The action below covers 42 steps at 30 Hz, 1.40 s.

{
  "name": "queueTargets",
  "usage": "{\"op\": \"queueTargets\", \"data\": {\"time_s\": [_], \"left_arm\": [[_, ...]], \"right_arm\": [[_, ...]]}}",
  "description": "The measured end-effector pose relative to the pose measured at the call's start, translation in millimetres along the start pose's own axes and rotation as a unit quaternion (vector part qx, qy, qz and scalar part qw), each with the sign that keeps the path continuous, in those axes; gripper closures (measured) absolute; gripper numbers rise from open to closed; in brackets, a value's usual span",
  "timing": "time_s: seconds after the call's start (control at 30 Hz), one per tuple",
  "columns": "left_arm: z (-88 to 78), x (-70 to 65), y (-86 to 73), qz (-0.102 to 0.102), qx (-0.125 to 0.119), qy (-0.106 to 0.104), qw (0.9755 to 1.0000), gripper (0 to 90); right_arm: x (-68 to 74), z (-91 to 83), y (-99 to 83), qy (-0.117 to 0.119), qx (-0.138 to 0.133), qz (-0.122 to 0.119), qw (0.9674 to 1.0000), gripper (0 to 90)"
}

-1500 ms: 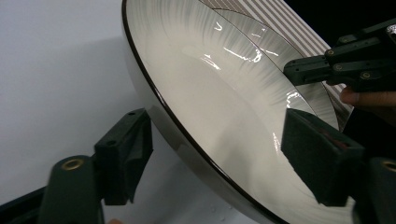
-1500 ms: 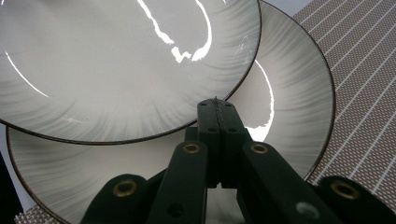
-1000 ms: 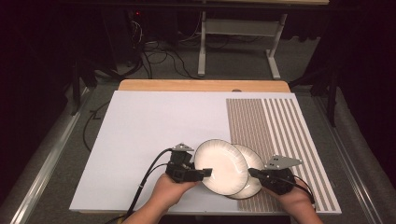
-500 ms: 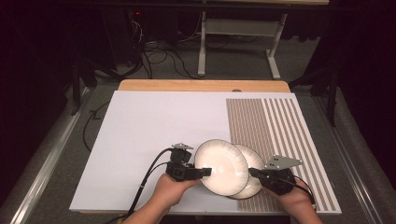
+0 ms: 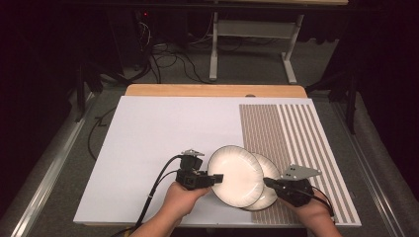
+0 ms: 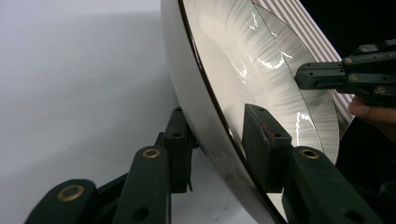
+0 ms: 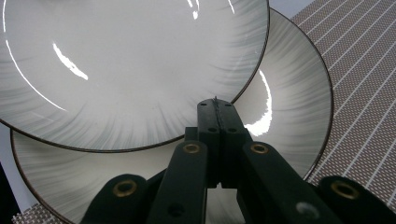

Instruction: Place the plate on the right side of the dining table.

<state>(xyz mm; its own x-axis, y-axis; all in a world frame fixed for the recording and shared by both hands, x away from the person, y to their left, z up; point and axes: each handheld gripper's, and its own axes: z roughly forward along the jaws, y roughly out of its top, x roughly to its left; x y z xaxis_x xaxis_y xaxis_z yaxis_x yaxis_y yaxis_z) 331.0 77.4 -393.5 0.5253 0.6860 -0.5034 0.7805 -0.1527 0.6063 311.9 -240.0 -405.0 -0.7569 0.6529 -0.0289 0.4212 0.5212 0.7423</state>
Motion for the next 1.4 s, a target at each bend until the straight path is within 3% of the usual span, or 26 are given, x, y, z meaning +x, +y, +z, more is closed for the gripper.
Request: {"op": "queueTargets", "data": {"time_s": [0.47,0.77,0.9,1.17,1.4], "left_arm": [[-0.2,-5.9,2.8,0.012,-0.018,0.01,0.9997,68.7],[-2.2,-8.4,4.9,0.024,-0.03,0.017,0.9991,71.5],[-2.9,-11.0,6.2,0.039,-0.04,0.027,0.998,73.2],[-3.6,-19.1,8.3,0.069,-0.062,0.021,0.9955,77.8],[-6.4,-22.2,6.2,0.08,-0.09,0.02,0.9925,79.7]], "right_arm": [[-1.1,-3.5,-0.9,-0.002,-0.007,0.002,1.0,90.0],[-4.9,-14.9,0.3,-0.015,-0.039,0.014,0.999,90.0],[-7.6,-20.9,0.2,-0.024,-0.053,0.026,0.998,90.0],[-15.5,-26.9,-1.7,-0.035,-0.072,0.046,0.9958,86.5],[-22.5,-34.4,-2.5,-0.036,-0.095,0.063,0.9928,77.3]]}}
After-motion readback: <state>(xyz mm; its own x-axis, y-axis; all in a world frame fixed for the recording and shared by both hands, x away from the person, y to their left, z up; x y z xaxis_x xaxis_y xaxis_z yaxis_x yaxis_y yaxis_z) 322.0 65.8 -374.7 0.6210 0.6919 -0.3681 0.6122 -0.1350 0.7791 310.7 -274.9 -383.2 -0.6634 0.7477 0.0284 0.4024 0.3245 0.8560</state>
